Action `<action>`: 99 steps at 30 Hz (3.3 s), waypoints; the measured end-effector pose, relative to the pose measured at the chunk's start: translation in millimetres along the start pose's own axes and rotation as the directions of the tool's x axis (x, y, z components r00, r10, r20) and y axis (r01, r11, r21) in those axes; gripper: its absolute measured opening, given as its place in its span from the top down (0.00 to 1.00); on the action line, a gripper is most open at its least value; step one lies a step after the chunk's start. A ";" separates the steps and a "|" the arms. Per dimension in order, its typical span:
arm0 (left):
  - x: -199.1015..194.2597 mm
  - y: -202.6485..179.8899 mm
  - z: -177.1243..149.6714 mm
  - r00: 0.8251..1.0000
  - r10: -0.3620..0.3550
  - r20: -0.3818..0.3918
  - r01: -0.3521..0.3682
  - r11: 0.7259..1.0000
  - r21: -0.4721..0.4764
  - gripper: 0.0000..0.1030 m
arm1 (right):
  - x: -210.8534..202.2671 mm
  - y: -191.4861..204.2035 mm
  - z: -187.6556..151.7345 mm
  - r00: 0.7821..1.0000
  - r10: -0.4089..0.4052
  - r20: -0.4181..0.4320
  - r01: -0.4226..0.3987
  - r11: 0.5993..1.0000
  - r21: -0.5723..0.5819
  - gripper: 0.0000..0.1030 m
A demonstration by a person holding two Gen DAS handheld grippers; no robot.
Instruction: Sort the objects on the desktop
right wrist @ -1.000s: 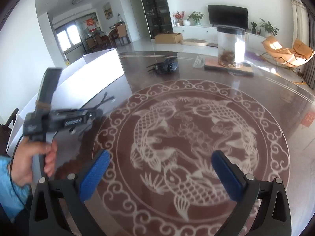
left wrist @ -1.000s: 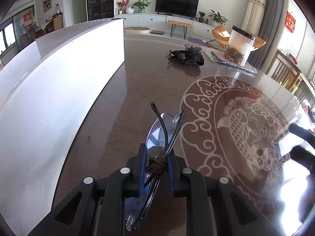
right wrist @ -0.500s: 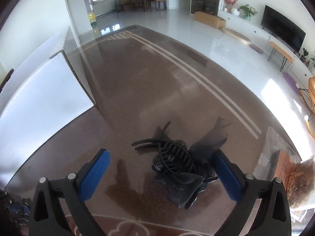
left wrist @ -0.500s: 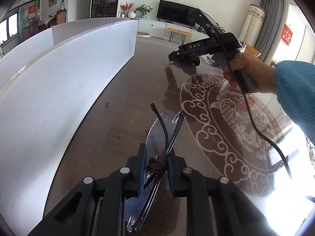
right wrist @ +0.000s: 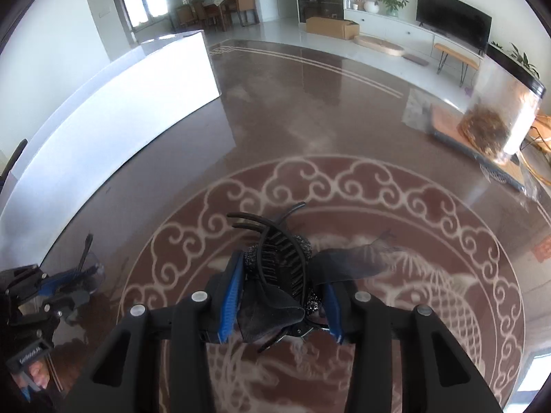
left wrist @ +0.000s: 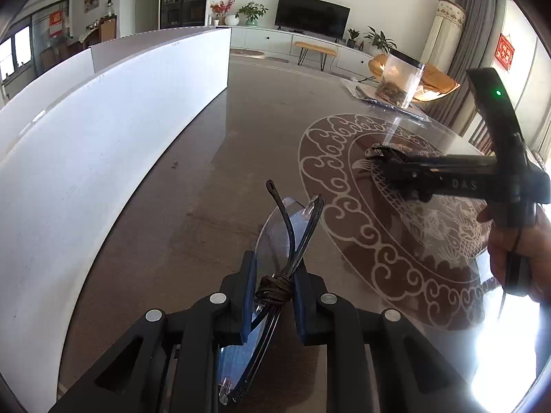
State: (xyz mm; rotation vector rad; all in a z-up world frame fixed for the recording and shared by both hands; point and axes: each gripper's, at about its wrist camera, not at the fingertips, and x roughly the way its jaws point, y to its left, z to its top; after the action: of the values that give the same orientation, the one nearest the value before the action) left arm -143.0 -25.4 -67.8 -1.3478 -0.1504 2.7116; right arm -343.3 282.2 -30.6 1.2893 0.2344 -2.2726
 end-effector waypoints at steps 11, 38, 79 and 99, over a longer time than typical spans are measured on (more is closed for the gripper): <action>-2.6 -50.1 -22.3 0.999 0.031 0.010 -0.032 0.993 0.111 0.43 | -96.0 28.9 -171.6 0.988 -0.132 0.080 0.125 0.988 0.089 0.19; 4.9 -50.1 -26.0 0.995 0.091 -0.040 -0.085 0.989 0.125 0.00 | -91.6 37.9 -180.8 0.980 -0.194 0.044 0.189 0.977 0.100 0.00; 5.3 -51.1 -26.3 0.995 0.092 -0.040 -0.086 0.989 0.124 0.00 | -91.2 37.5 -180.8 0.980 -0.194 0.044 0.189 0.977 0.101 0.00; 5.0 -51.1 -26.8 0.995 0.092 -0.040 -0.086 0.989 0.124 0.00 | -91.0 37.4 -180.7 0.980 -0.195 0.043 0.190 0.976 0.102 0.00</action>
State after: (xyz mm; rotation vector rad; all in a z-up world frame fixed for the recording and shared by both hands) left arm -121.8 26.9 -80.8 -1.4121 0.0798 2.7086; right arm -150.4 352.0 -46.9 1.3021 0.2417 -2.5068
